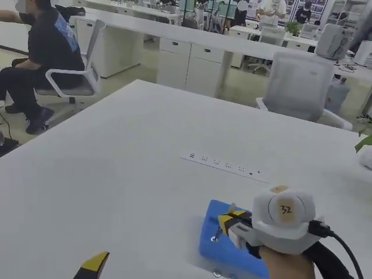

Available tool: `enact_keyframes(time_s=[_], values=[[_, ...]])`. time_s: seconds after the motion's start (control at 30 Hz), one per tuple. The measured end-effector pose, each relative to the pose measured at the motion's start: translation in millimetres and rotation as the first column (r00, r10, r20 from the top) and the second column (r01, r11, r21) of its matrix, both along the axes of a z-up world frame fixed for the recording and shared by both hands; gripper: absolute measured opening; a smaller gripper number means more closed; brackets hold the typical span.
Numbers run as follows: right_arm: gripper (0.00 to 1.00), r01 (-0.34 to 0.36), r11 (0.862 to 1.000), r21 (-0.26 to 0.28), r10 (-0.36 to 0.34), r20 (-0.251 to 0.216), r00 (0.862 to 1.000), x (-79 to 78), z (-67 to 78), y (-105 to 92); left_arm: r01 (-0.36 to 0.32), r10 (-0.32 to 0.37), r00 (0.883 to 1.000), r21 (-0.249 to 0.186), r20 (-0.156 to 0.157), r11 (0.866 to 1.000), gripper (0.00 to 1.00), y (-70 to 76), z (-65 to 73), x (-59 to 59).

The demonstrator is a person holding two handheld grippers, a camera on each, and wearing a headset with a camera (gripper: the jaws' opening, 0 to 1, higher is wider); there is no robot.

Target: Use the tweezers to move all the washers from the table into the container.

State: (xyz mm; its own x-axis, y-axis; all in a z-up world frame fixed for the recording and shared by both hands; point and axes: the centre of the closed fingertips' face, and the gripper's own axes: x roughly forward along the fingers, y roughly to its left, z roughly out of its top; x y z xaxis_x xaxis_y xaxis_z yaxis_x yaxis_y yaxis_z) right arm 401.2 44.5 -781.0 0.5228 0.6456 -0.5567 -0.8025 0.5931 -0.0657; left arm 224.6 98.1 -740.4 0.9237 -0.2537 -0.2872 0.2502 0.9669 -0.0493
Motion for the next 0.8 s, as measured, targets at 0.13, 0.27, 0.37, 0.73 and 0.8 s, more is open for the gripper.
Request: enact_keyframes(time_s=[0.13,0.27,0.37,0.73,0.8], values=[[0.0,-0.005,1.0,-0.006,0.005,-0.013,1.0,2.2,-6.2,0.6,0.004,-0.004,1.0,0.006,0.0,1.0,0.99,-1.0,-0.6,-0.1],[0.01,0.009,1.0,-0.001,-0.009,-0.025,1.0,7.4,-11.3,-0.9,0.005,-0.005,1.0,0.009,-0.008,1.0,0.99,-1.2,-1.9,0.1],[0.01,0.03,1.0,0.007,-0.029,-0.048,0.998,11.3,-17.2,-2.8,0.01,-0.01,1.0,0.011,-0.018,1.0,0.99,-1.8,-4.2,0.0],[0.01,0.025,0.999,-0.024,-0.027,-0.065,0.998,8.8,-30.6,-1.6,0.026,-0.025,0.999,0.021,-0.035,0.999,0.99,-4.2,-7.9,-0.6],[0.01,0.026,0.999,-0.023,-0.028,-0.067,0.997,8.7,-30.6,-1.8,0.038,-0.036,0.998,0.031,-0.054,0.999,0.99,-6.6,-11.4,-1.2]])
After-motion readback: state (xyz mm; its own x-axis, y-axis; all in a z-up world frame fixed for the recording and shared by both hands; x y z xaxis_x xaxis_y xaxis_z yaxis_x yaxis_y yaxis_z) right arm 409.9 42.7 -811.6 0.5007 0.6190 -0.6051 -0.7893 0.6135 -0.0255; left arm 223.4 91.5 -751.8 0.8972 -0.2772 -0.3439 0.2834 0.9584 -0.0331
